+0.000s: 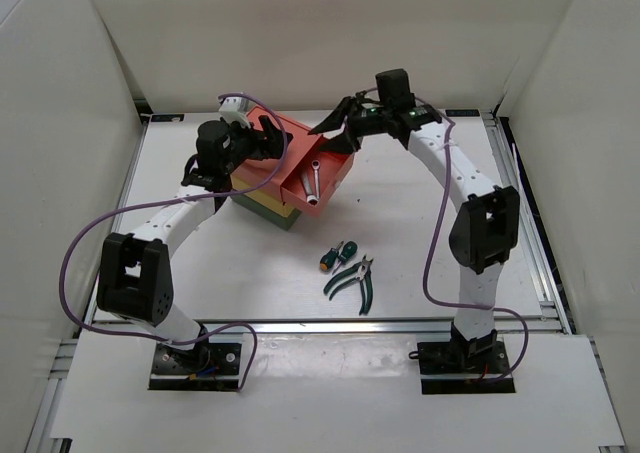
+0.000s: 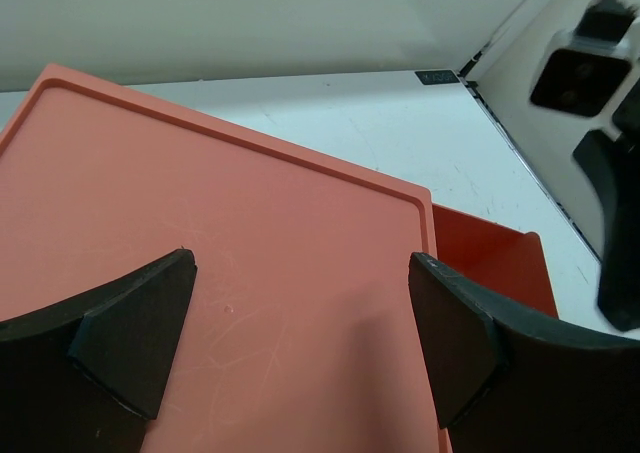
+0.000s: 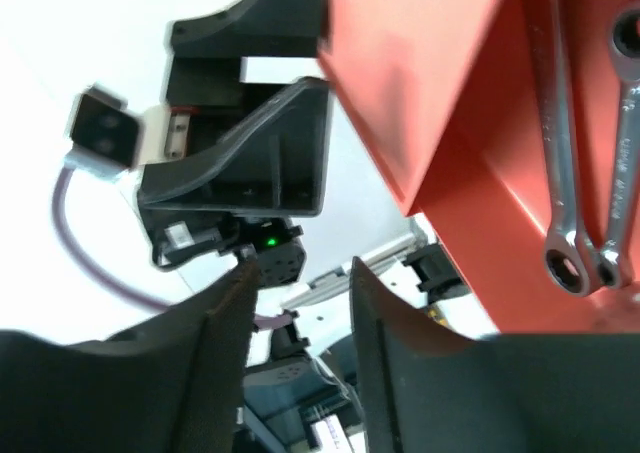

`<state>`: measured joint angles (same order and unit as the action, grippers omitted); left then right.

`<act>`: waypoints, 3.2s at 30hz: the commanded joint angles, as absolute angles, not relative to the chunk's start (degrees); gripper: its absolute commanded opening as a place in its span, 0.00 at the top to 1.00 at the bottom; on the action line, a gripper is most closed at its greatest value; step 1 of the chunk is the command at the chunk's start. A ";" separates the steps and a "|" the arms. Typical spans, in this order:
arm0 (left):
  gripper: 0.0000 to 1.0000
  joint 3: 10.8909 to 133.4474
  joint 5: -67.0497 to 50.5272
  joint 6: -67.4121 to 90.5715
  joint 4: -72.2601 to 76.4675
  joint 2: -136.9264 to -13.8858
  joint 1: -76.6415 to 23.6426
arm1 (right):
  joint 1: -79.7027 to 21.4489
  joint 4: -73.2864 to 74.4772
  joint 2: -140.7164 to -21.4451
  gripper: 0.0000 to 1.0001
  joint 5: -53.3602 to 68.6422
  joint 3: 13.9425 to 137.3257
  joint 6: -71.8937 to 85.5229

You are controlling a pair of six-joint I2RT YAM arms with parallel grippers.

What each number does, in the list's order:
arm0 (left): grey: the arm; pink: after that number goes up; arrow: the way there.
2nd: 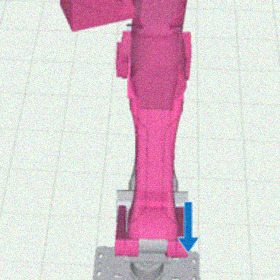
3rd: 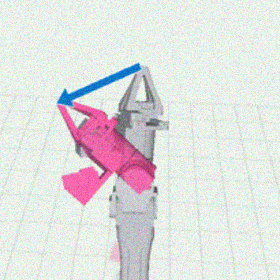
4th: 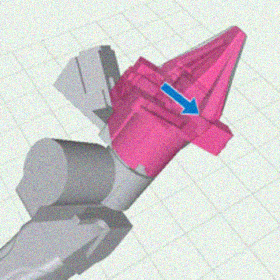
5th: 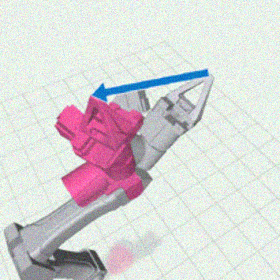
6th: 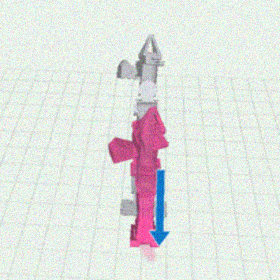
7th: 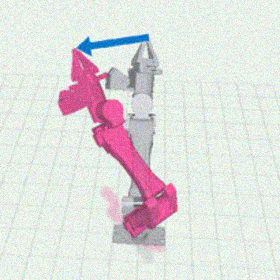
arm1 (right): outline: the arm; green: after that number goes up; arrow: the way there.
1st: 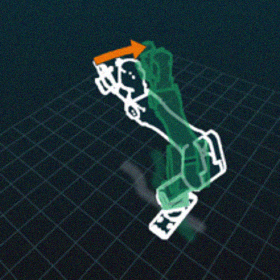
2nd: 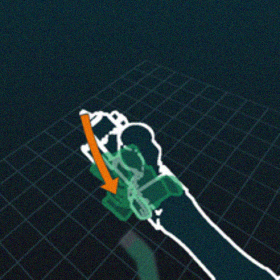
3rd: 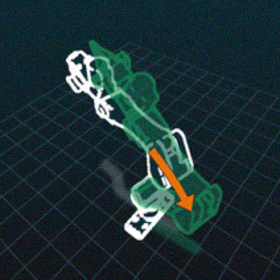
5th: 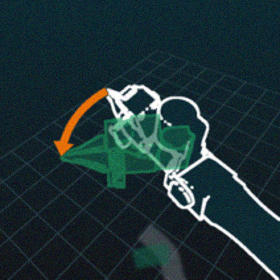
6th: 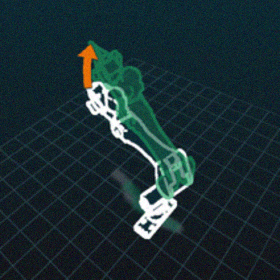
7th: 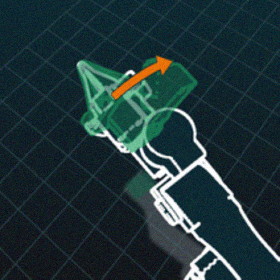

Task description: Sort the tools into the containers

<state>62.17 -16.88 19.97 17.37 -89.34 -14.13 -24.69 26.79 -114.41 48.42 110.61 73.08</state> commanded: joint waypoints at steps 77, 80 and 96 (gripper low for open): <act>0.01 57.66 -18.28 19.60 4.75 -91.41 -15.91 | -24.61 -17.20 -119.53 0.51 56.34 82.97 54.11; 0.01 57.57 -18.63 19.60 4.75 -91.23 -15.91 | -24.61 -22.05 -120.93 0.51 55.73 83.40 57.82; 0.01 56.69 -18.98 20.13 5.71 -92.11 -15.82 | -24.09 -25.39 -120.25 0.46 54.67 85.97 61.87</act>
